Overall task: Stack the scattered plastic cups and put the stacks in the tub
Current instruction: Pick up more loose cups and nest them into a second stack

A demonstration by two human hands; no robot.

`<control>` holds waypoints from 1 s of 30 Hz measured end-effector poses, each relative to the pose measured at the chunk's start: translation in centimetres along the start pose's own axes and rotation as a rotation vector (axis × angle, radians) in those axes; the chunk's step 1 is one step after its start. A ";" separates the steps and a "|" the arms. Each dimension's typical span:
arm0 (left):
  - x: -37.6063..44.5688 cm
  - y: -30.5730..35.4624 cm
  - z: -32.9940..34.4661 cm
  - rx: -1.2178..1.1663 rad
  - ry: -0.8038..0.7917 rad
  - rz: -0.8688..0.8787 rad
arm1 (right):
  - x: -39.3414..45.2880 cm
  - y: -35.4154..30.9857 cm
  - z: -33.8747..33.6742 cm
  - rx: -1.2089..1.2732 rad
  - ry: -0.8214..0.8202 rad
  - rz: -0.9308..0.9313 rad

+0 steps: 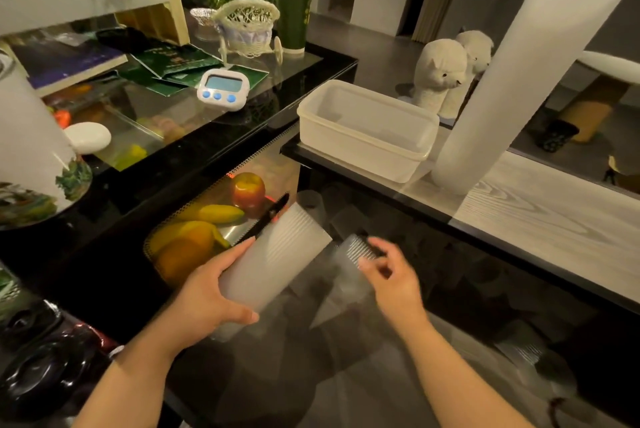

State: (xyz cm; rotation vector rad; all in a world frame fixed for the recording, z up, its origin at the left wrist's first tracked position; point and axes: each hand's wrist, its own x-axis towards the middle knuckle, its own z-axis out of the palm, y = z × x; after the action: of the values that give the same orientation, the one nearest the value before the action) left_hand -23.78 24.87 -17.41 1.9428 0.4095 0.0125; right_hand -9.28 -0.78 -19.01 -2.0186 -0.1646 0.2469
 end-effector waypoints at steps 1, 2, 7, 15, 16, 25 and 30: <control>-0.1 0.0 0.3 0.027 -0.026 -0.002 | -0.3 -1.5 -1.4 0.113 0.051 -0.044; -0.3 0.1 0.7 0.046 -0.055 -0.008 | -0.6 -2.8 -2.6 0.226 0.078 -0.050; -1.0 1.0 2.1 0.100 -0.129 0.008 | -1.9 -6.5 -5.0 0.415 -0.095 -0.155; -1.3 2.9 2.5 0.138 -0.119 0.047 | -4.3 -6.7 -3.8 -0.002 -0.295 -0.205; -1.3 3.0 2.7 0.136 -0.119 0.052 | -4.6 -6.9 -3.9 -0.012 -0.320 -0.183; -0.5 5.0 6.4 0.123 -0.193 0.104 | -7.1 -5.3 -4.1 0.328 -0.149 -0.089; -0.2 5.2 7.7 0.179 -0.218 0.110 | -7.4 -4.4 -4.3 0.357 -0.123 -0.062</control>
State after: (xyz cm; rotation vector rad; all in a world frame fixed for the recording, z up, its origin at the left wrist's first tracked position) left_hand -20.98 16.16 -15.85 2.1140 0.1631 -0.1691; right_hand -15.44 -4.23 -12.45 -1.6428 -0.2427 0.3363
